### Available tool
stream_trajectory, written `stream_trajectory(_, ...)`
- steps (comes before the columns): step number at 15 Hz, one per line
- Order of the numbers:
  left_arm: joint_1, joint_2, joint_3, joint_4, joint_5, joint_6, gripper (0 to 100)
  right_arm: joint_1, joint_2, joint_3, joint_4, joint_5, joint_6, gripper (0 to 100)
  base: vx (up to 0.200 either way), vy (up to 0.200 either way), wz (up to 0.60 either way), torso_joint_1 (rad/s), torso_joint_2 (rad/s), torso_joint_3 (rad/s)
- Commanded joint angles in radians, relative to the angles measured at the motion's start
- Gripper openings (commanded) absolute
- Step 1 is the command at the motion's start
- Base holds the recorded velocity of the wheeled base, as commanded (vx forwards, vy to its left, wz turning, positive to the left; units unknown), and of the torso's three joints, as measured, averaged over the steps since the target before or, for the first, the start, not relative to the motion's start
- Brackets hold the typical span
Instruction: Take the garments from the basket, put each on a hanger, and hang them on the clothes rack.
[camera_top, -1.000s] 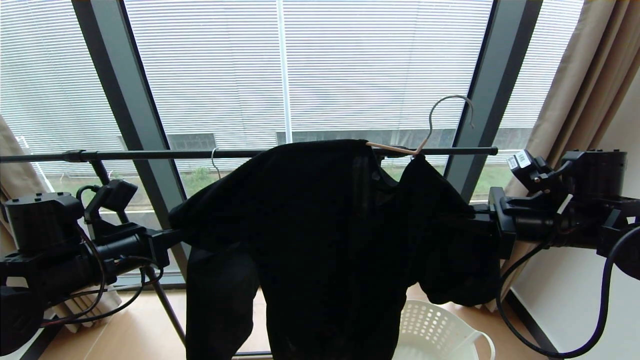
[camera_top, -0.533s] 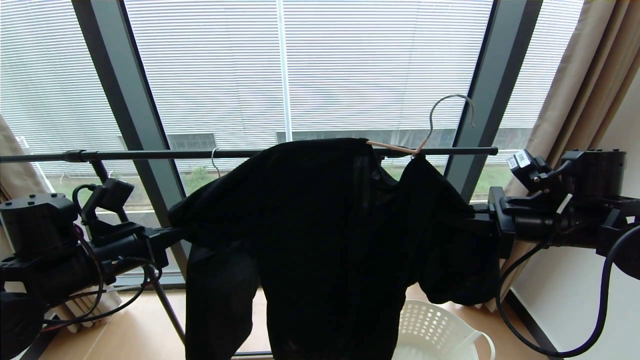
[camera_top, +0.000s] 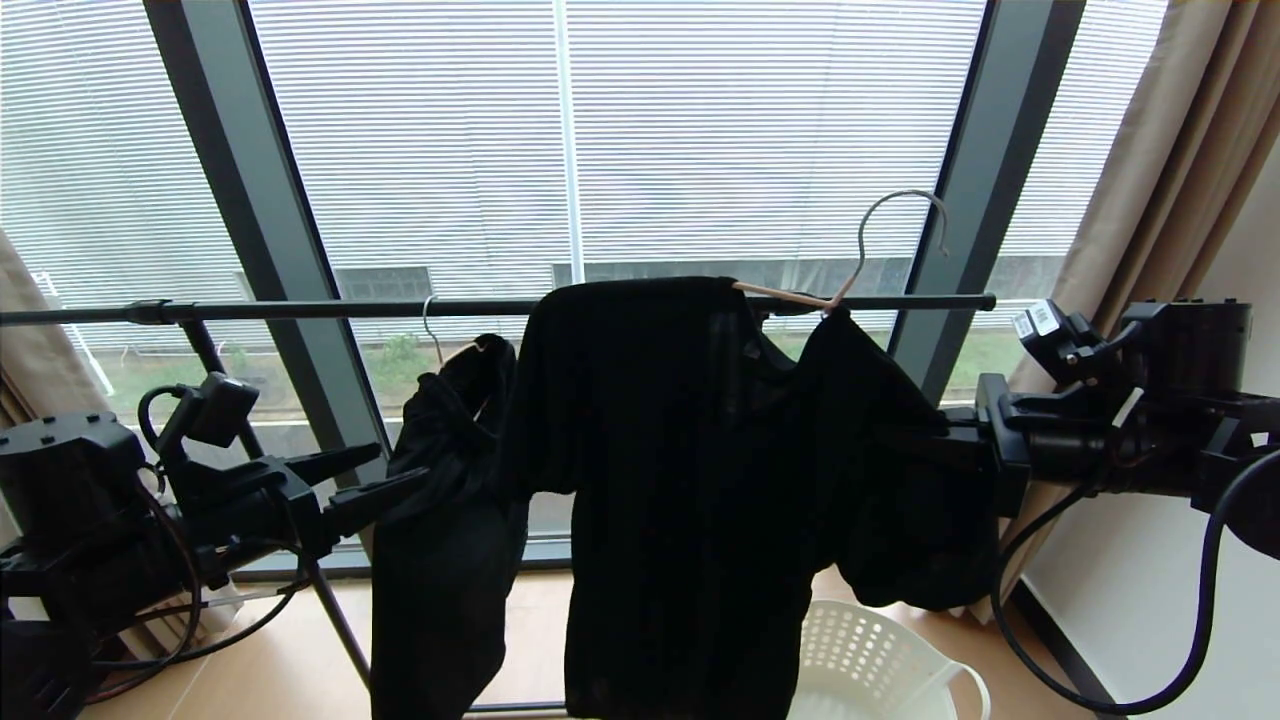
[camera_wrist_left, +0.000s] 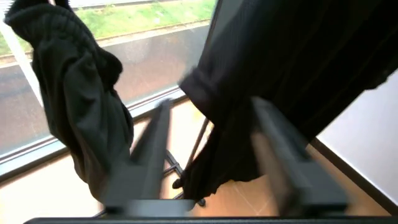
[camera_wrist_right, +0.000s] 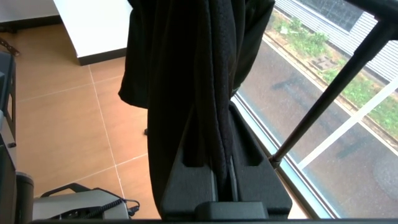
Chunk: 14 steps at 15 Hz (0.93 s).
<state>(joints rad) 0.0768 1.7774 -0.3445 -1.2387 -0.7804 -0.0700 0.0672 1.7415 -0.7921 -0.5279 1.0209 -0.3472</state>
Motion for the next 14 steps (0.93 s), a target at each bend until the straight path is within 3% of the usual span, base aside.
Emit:
stream_trajectory(1,0.014,0.005,0.035,-0.077,-0.026,-0.008,100,0.005,0.007,0.001,0.002,0.001,-0.003,0,0.000,0.000,0.00,0.000,0.00,0.000)
stream_trajectory(3,0.014,-0.006,0.033,-0.114,-0.030,-0.048,100,0.036,0.012,0.008,0.003,-0.001,-0.003,0,0.000,0.000,0.00,0.000,0.00,0.000)
stream_trajectory(4,0.012,-0.084,0.015,-0.044,-0.028,-0.053,100,0.072,0.029,0.019,0.006,-0.001,-0.004,0,0.000,0.000,0.00,0.000,0.00,0.000)
stream_trajectory(6,0.011,-0.262,-0.088,0.271,-0.026,-0.053,100,0.137,0.056,0.042,0.006,-0.007,-0.006,0,0.000,0.000,0.00,0.000,0.00,0.000)
stream_trajectory(8,0.003,-0.417,-0.274,0.742,-0.022,-0.010,100,0.174,0.090,0.048,0.008,-0.008,-0.012,0,0.000,0.000,0.00,0.000,0.00,0.000)
stream_trajectory(9,0.003,-0.428,-0.301,0.805,-0.022,0.016,100,0.178,0.095,0.050,0.008,-0.008,-0.012,0,0.000,0.000,0.00,0.000,0.00,0.000)
stream_trajectory(10,0.009,-0.455,-0.421,0.996,-0.016,0.159,100,0.198,0.107,0.053,0.008,-0.008,-0.012,0,0.000,0.000,0.00,0.000,0.00,0.000)
stream_trajectory(13,-0.037,-0.487,-0.600,1.263,0.036,0.260,100,0.224,0.119,0.065,0.009,-0.008,-0.036,0,0.000,0.000,0.00,0.000,0.00,0.000)
stream_trajectory(14,-0.092,-0.486,-0.669,1.348,0.038,0.335,100,0.230,0.127,0.067,0.011,-0.008,-0.042,0,0.000,0.000,0.00,0.000,0.00,0.000)
